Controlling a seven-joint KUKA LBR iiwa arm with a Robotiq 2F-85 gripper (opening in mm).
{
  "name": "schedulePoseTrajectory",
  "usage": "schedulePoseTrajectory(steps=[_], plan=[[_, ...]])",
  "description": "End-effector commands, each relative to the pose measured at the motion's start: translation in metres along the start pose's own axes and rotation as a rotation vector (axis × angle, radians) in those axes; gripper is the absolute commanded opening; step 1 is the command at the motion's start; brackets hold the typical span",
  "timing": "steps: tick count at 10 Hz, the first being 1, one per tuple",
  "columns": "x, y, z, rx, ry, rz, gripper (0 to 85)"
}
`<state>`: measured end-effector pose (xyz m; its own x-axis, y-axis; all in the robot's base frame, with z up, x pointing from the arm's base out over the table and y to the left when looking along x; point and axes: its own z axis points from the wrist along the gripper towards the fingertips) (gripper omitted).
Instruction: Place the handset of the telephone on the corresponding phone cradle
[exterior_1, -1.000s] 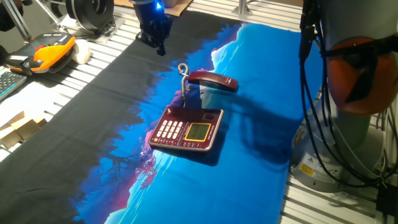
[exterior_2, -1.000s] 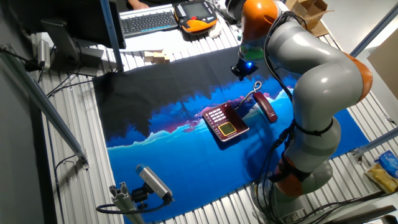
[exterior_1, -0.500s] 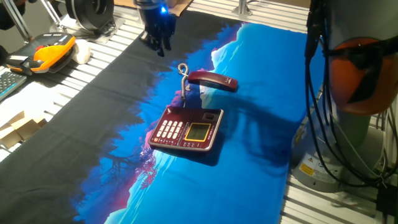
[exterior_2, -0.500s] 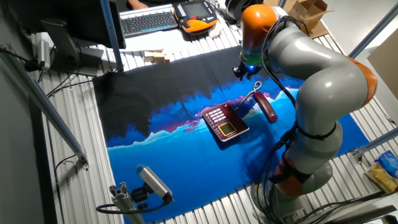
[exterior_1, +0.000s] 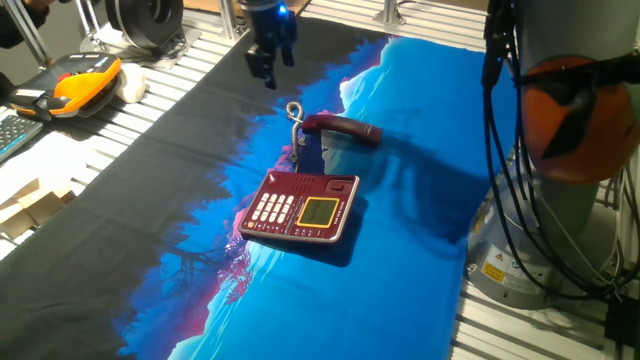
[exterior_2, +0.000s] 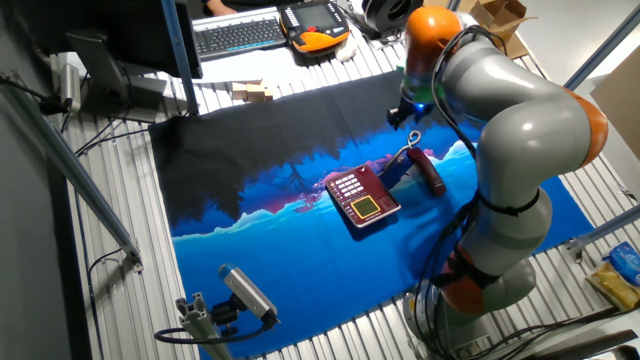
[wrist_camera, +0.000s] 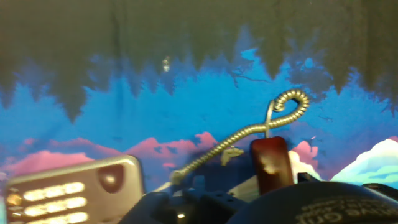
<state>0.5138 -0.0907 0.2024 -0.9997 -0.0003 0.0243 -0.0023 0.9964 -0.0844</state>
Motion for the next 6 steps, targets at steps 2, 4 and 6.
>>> schedulePoseTrajectory(steps=[2, 4, 6], plan=[[0.004, -0.025, 0.018, -0.006, -0.007, -0.007, 51.0], [0.008, -0.031, 0.033, -0.004, -0.014, -0.016, 51.0], [0.013, -0.036, 0.042, -0.012, -0.005, -0.023, 51.0]])
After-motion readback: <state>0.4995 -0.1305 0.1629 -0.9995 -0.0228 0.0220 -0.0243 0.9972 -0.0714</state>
